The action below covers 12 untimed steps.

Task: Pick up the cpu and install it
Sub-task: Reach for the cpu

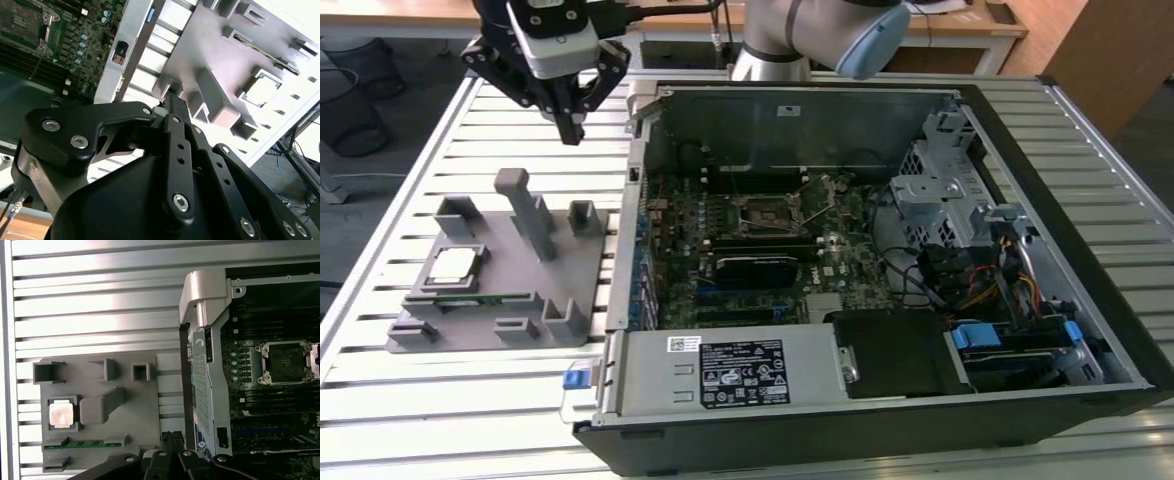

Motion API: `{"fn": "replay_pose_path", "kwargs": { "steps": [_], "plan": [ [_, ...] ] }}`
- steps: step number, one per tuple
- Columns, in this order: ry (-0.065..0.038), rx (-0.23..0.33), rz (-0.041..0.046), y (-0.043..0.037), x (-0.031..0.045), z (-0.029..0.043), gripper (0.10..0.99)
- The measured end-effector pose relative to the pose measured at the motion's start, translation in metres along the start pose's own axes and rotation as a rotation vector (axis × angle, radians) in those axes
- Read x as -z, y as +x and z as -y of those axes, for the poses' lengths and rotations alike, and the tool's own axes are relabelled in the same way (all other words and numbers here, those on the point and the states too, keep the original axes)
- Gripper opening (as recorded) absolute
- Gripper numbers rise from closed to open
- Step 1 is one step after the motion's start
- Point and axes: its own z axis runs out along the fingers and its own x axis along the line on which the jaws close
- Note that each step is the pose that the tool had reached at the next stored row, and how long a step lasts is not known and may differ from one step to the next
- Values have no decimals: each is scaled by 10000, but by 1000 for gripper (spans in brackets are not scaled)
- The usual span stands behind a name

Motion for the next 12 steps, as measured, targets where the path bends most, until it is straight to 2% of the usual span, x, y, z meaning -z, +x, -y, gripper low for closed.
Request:
{"fn": "replay_pose_path", "kwargs": {
  "steps": [5,12],
  "plan": [
    [5,-4,-64,96,-18,8,106],
    [9,-6,-116,363,-49,30,106]
  ]
}}
